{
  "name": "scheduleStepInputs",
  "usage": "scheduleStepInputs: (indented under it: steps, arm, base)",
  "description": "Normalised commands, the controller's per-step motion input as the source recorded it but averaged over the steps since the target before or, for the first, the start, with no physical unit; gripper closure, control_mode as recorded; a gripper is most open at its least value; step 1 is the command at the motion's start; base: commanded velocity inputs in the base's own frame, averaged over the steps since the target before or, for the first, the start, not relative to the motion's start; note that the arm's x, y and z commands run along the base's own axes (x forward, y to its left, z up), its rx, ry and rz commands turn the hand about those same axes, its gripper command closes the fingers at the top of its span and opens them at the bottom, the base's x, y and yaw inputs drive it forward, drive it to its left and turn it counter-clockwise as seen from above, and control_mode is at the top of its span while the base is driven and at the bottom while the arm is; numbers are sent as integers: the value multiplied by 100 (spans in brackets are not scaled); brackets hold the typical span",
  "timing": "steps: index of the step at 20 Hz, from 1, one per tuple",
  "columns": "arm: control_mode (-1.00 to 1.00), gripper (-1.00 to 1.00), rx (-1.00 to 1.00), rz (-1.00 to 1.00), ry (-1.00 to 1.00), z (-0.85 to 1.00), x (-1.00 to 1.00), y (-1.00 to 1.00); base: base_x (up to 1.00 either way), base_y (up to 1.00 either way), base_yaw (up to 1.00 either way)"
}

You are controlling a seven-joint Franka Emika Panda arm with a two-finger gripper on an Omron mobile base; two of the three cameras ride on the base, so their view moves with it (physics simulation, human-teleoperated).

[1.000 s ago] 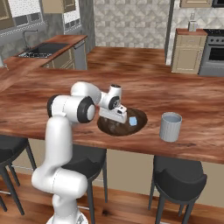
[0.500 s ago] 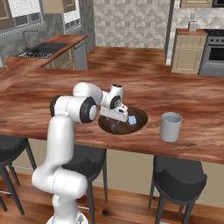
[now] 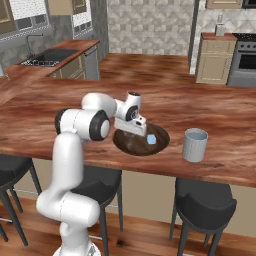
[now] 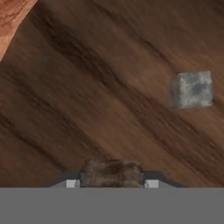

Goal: There are four ice cubes in the ice bowl. Place two ice cubes in each glass of water.

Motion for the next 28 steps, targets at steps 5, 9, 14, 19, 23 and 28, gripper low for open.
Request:
scheduleStepInputs:
  steps: [5, 9, 14, 19, 23, 28]
  arm:
    - [-100, 100, 0, -2, -8, 100, -59, 9]
    - [-100, 100, 0, -2, -1, 100, -86, 57]
    - [-100, 100, -2, -3, -2, 68, -64, 100]
    - [-100, 100, -7, -4, -5, 6, -33, 100]
    - [-100, 100, -10, -4, -3, 0, -2, 100]
    - [-100, 100, -10, -7, 0, 0, 13, 100]
  base:
    - [0, 0, 0]
    - [0, 0, 0]
    - [0, 0, 0]
    - [0, 0, 0]
    - [0, 0, 0]
    - [0, 0, 0]
